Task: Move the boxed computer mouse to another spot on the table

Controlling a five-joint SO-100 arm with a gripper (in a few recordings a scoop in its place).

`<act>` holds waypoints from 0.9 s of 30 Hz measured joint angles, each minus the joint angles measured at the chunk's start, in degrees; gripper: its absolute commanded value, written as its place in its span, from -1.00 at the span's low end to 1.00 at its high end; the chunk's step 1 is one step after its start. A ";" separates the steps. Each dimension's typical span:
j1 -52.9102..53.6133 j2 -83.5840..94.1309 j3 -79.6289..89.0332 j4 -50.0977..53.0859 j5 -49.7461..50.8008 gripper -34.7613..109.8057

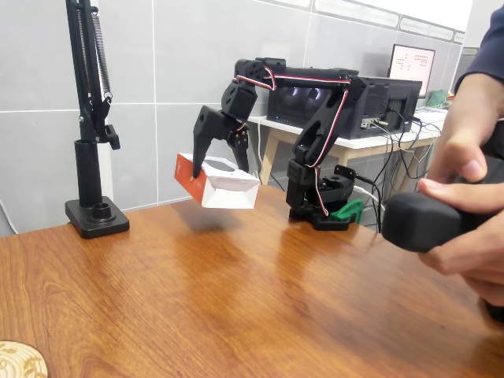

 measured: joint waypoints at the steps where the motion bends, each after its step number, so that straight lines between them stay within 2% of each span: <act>1: 0.00 0.18 0.00 0.00 0.00 0.05; 5: -0.09 2.02 0.79 -2.64 -1.23 0.69; 7: -0.79 3.16 2.46 -5.10 -2.29 0.90; 10: -2.37 5.54 5.80 -10.02 -3.16 0.93; 17: -2.81 8.26 6.94 -11.34 -3.25 0.94; 19: -2.99 8.61 6.94 -11.34 -3.34 0.86; 20: -3.52 8.96 6.94 -11.34 -3.34 0.73; 21: -3.69 9.49 6.94 -11.34 -3.34 0.45; 23: -2.64 10.99 6.94 -11.34 -3.25 -0.52; 27: -0.53 14.15 6.15 -8.35 -2.11 -0.52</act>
